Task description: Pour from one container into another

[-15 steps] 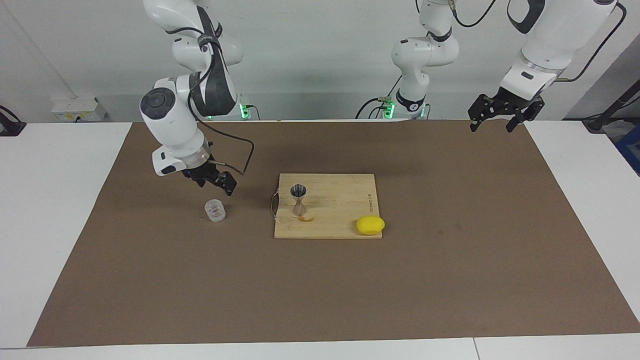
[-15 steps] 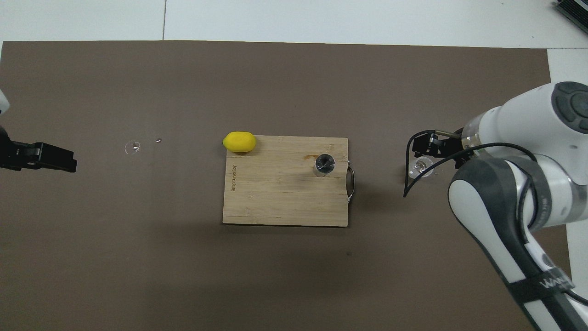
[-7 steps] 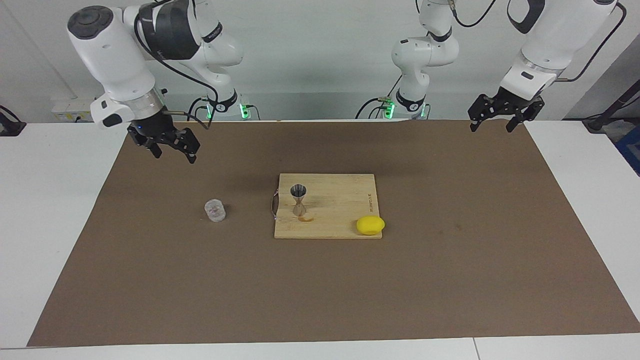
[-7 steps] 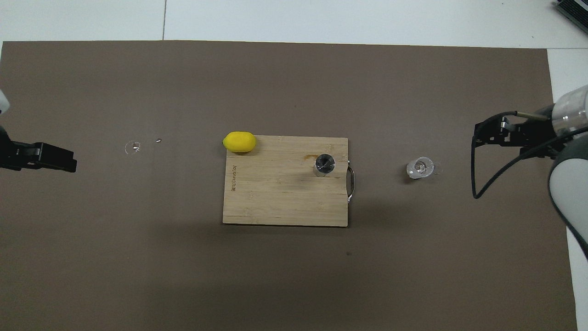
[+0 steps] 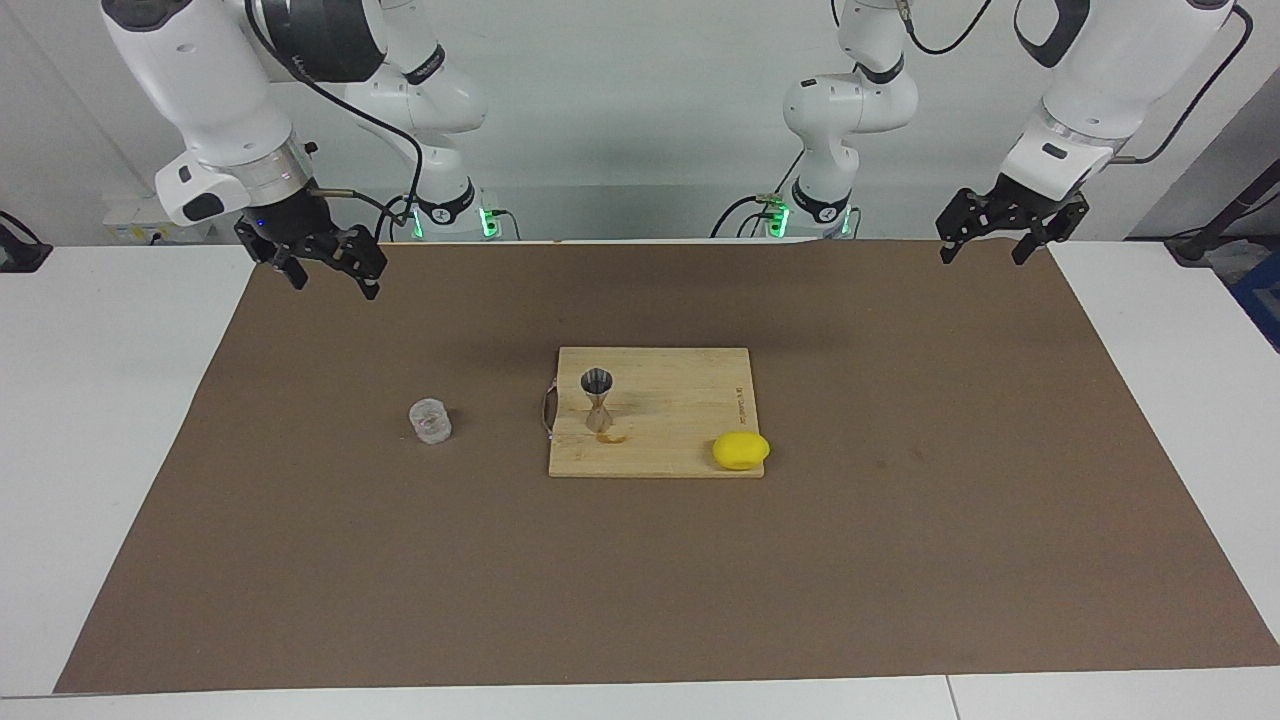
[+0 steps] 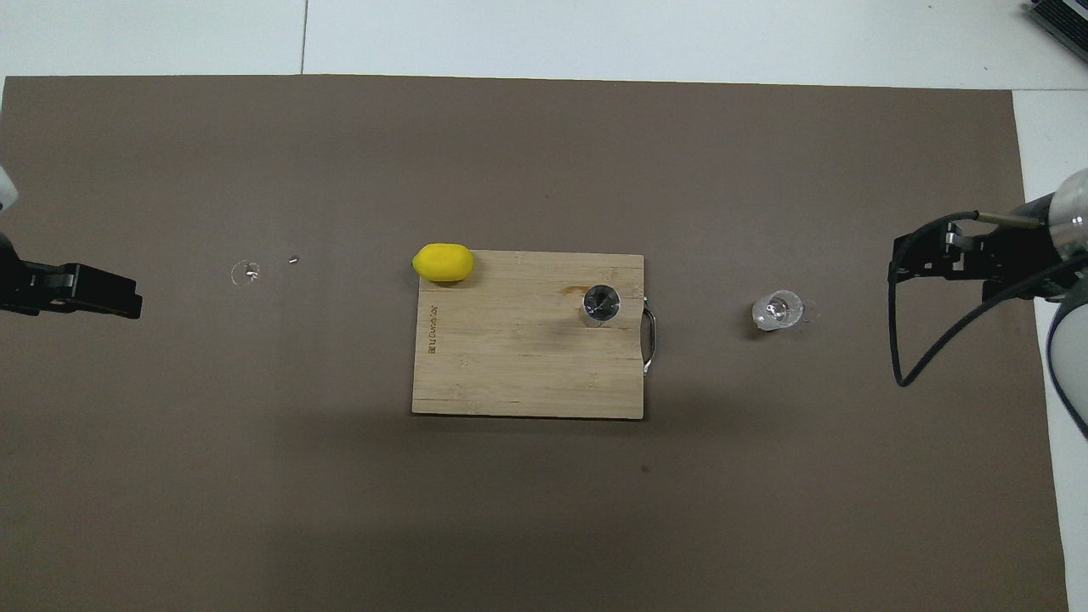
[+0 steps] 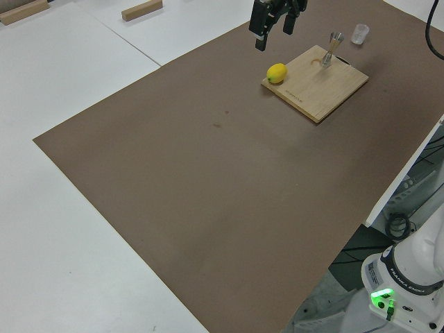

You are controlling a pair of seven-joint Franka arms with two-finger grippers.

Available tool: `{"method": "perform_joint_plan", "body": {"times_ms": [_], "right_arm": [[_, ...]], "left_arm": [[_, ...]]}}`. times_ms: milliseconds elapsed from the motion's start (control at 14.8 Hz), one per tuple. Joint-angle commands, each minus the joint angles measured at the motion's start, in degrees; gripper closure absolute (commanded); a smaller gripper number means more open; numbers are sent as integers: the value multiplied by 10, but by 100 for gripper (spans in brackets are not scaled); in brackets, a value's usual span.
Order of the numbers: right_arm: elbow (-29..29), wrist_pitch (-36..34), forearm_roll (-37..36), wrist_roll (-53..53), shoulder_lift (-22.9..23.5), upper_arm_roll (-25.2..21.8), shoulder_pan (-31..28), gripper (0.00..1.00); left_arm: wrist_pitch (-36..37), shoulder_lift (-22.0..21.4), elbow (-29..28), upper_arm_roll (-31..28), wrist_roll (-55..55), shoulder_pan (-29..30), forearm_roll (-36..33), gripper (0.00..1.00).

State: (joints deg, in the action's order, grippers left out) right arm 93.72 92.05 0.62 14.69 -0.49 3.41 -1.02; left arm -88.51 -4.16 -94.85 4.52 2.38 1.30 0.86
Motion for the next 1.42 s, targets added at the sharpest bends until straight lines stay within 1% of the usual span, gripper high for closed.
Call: {"method": "perform_joint_plan", "body": {"times_ms": [0, 405, 608, 1350], "right_arm": [[3, -8, -40, -32, -7, 7, -1, 0], [2, -17, -29, -41, -7, 7, -2, 0], [1, -18, -26, -70, -7, 8, -2, 0], [5, -15, -14, -61, -9, 11, -2, 0]], "left_arm": [[7, -4, -1, 6, 9, 9, 0, 0], [7, -4, -1, 6, 9, 9, 0, 0], [7, -4, -1, 6, 9, 9, 0, 0], [7, -4, -1, 6, 9, 9, 0, 0]]}}
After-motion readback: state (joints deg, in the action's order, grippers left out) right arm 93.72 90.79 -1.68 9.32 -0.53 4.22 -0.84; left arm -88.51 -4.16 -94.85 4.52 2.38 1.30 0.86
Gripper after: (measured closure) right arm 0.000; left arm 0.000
